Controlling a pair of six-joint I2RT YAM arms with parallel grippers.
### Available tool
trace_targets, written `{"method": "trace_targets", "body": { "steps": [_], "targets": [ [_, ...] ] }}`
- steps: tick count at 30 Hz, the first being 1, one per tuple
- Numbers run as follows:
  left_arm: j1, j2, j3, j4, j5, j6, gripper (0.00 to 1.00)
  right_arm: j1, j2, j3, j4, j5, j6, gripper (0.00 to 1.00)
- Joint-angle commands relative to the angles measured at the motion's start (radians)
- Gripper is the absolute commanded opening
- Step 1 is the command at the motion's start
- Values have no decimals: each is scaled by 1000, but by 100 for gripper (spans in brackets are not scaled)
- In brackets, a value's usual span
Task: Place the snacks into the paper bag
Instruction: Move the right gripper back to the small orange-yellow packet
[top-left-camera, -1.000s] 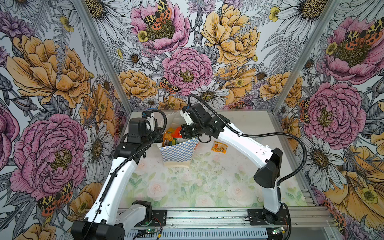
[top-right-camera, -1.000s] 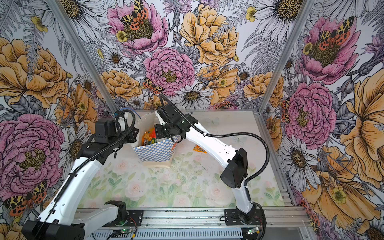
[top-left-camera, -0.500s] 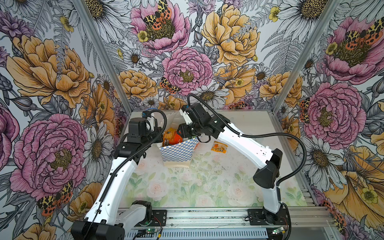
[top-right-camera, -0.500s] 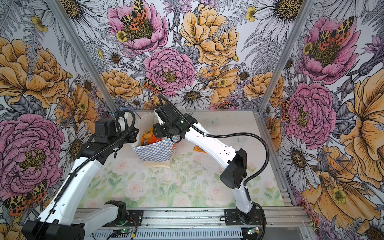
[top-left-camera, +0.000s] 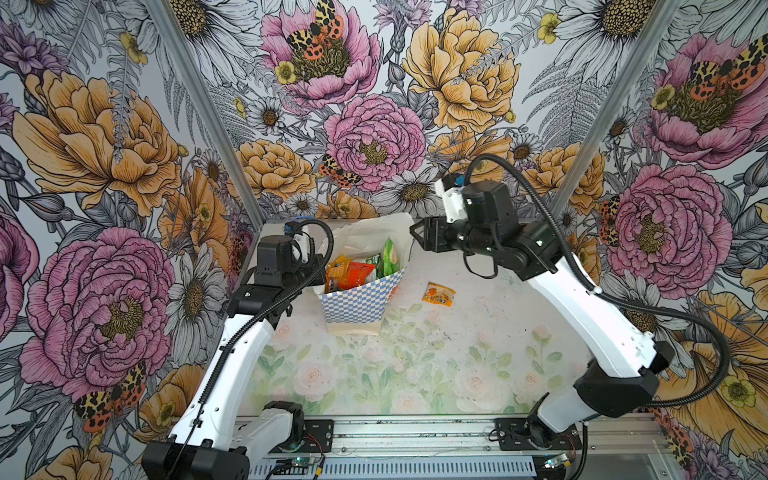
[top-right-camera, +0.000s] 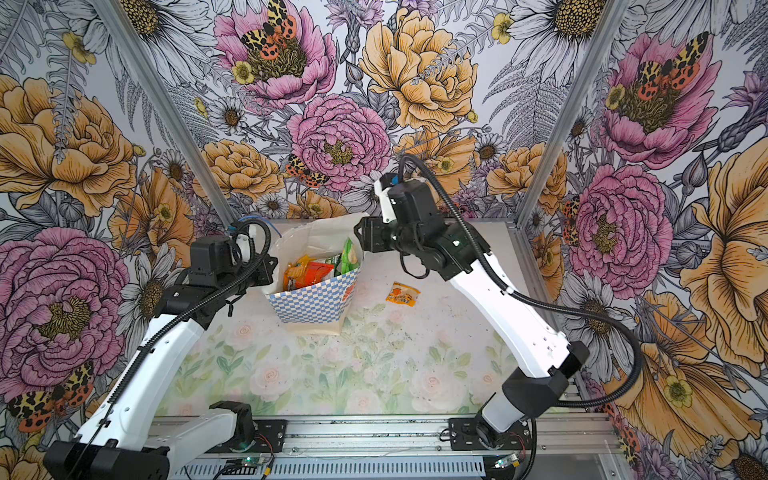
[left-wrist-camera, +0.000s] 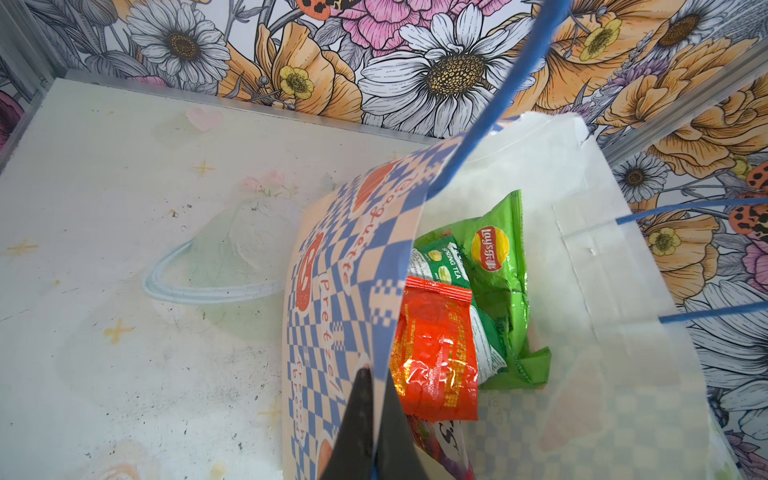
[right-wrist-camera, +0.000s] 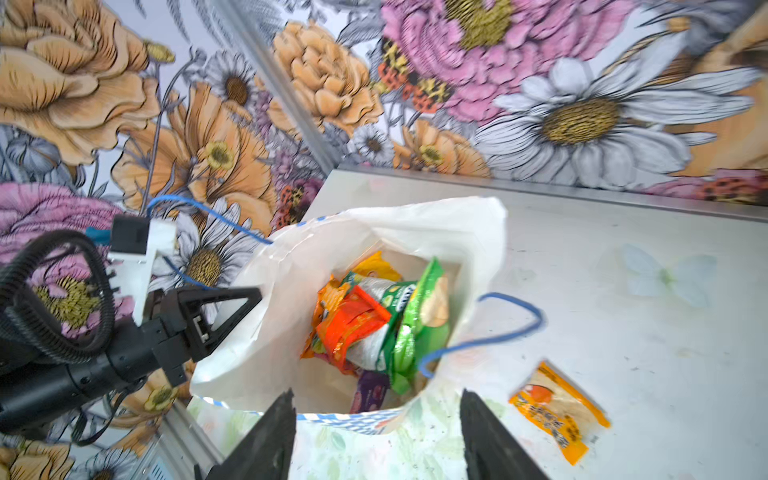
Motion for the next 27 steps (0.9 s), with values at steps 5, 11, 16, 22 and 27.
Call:
{"method": "trace_targets", "body": {
  "steps": [5, 11, 16, 22, 27],
  "targets": [
    [-4, -13, 14, 72, -4, -1, 0, -115, -128, -237, -2, 72, -6, 67],
    [-4, -15, 11, 71, -9, 0, 0, -198, -134, -478, 56, 61, 81, 69],
    [-5, -16, 12, 72, -9, 0, 0, -238, -86, -672, 196, 15, 211, 69],
    [-7, -21, 12, 72, -8, 2, 0, -249, 18, -772, 327, 14, 306, 70],
    [-6, -23, 13, 72, -7, 2, 0, -250, 124, -785, 412, -1, 365, 71]
  ]
}}
